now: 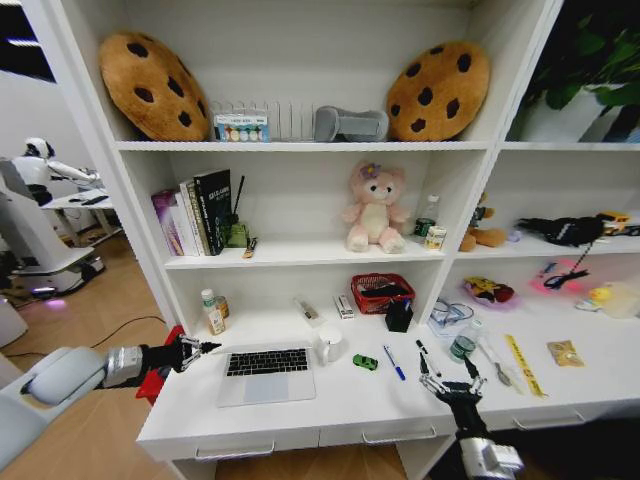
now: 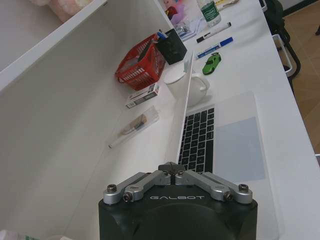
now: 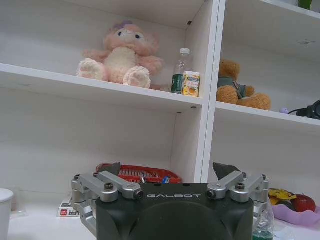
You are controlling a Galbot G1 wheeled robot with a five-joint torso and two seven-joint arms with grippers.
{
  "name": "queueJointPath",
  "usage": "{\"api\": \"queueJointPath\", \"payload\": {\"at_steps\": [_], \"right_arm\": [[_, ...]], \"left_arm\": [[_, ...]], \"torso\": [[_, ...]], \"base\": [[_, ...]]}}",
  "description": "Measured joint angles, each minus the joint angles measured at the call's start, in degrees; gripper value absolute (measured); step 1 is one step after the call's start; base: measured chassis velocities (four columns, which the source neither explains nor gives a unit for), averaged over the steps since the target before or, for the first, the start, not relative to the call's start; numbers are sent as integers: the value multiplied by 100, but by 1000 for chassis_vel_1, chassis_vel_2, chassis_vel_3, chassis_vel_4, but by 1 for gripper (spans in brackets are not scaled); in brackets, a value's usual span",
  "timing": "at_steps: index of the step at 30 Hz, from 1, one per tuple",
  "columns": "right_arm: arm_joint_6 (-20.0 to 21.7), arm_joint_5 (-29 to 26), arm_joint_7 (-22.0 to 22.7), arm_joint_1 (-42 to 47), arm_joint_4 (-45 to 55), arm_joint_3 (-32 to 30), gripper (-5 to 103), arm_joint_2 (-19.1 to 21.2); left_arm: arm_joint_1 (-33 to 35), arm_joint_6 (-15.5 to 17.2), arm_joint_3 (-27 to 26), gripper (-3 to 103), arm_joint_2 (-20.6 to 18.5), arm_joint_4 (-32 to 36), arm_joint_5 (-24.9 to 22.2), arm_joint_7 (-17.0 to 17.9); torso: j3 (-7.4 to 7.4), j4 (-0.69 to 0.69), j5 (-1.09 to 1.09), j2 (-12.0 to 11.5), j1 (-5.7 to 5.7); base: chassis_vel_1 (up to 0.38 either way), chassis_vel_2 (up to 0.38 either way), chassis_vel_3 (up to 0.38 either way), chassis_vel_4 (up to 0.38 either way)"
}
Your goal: Organize the objects on the table.
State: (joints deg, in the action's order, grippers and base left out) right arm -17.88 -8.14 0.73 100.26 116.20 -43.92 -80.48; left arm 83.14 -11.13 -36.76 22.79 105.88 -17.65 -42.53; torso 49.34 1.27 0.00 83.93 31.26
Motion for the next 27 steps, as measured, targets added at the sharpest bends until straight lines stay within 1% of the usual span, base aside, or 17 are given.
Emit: {"api": "queueJointPath", "payload": {"at_steps": [6, 8, 12, 15, 16, 18, 20, 21, 23, 24, 25, 26, 27], "right_arm": [[20, 3, 14, -30, -5, 5, 100, 27], [21, 3, 17, -41, -40, -4, 100, 24], [21, 4, 17, -41, -85, 3, 100, 9], [21, 20, 19, -91, -169, 58, 100, -25], [21, 20, 19, -91, -169, 58, 100, -25], [21, 24, 26, -109, -193, 63, 100, -29], [21, 21, 27, -104, -199, 41, 100, -21], [13, -6, 28, -93, -222, -32, 100, 8], [6, -13, 29, -94, -235, -47, 100, 13], [6, -13, 29, -94, -235, -47, 100, 13], [5, -13, 30, -99, -239, -41, 100, 12], [5, -13, 30, -99, -239, -41, 100, 12], [5, -9, 32, -104, -240, -25, 100, 6]], "left_arm": [[213, -30, -106, 0, 120, 104, 186, 8], [470, -88, -358, 0, 214, 233, 395, 12], [714, -191, -510, 0, 296, 348, 583, -59], [848, -343, -503, 0, 430, 422, 1010, -197], [848, -343, -503, 0, 430, 422, 1010, -197], [877, -420, -434, 0, 527, 398, 1207, -241], [871, -432, -434, 0, 546, 355, 1215, -242], [730, -445, -599, 0, 549, 67, 1075, -293], [666, -445, -749, 0, 500, -110, 968, -412], [666, -445, -749, 0, 500, -110, 968, -412], [657, -447, -865, 0, 460, -200, 886, -573], [657, -447, -865, 0, 460, -200, 886, -573], [665, -468, -970, 0, 433, -274, 795, -838]], "torso": [[0, 0, 0, 0, 0], [0, 1, 0, 0, 0], [0, -1, 1, 0, 0], [0, 0, 1, 0, 0], [0, 0, 1, 0, 0], [0, 0, 0, 0, 0], [0, 0, 0, 0, 0], [0, 1, 0, 0, 0], [0, 1, 0, 0, 0], [0, 1, 0, 0, 0], [0, 1, 0, 0, 0], [0, 1, 0, 0, 0], [0, 1, 0, 0, 0]], "base": [[0, 0, 0, 0], [0, 0, 0, 0], [0, 0, 0, 0], [0, 0, 0, 0], [0, 0, 0, 0], [0, 0, 0, 0], [0, 0, 0, 0], [0, 0, 0, 0], [0, 0, 0, 0], [0, 0, 0, 0], [0, 0, 0, 0], [0, 0, 0, 0], [0, 0, 0, 0]]}}
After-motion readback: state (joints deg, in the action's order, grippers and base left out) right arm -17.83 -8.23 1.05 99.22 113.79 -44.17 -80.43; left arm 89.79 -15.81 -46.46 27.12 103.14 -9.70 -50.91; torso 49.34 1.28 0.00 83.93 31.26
